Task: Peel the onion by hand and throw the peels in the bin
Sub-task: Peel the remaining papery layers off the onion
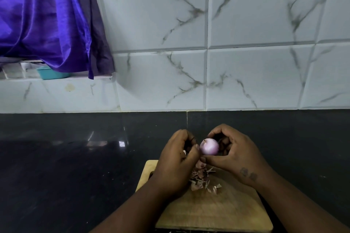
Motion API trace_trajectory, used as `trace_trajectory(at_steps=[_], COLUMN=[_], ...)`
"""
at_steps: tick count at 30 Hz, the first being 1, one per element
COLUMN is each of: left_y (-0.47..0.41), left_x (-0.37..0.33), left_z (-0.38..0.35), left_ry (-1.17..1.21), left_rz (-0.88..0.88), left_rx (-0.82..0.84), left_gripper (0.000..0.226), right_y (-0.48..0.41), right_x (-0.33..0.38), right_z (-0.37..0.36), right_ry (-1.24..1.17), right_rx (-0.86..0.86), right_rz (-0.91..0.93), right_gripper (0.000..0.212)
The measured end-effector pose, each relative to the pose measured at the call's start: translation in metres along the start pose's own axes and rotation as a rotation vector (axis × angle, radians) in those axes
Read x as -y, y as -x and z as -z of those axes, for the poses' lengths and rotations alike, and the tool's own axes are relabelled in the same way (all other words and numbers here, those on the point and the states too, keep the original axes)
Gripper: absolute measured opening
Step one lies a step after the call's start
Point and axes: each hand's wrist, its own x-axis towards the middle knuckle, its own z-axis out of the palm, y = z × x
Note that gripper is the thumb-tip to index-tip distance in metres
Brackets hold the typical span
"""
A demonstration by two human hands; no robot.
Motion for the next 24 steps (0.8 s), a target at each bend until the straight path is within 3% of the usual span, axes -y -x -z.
trace_trajectory(at_steps=[12, 16, 21, 24], left_y=[-0.0015, -0.0022, -0.0003, 0.0003], left_x=[0.0019, 0.0013, 0.0012, 0.0019], left_z=[0.0014, 0.0021, 0.0009, -0.0002], left_ry=[0.105, 0.029, 0.023, 0.162], left_rz=[-0.005, -0.020, -0.055, 0.023], left_rx=[-0.082, -0.042, 0.016, 0.032], left_gripper=[0.014, 0.013, 0.017, 0.018], right_y=[0.0009, 0.0012, 0.0005, -0.0015], right_x=[0.0001, 0.0011, -0.0013, -0.0031], right_z=[-0.0009, -0.0012, -0.0014, -0.0008], right_ry=[0.019, 0.026, -0.171, -0.260], right_rx=[0.032, 0.050, 0.061, 0.063], right_rz=[0.000, 0.026, -0.026, -0.038], right_gripper=[0.043, 0.041, 0.044, 0.046])
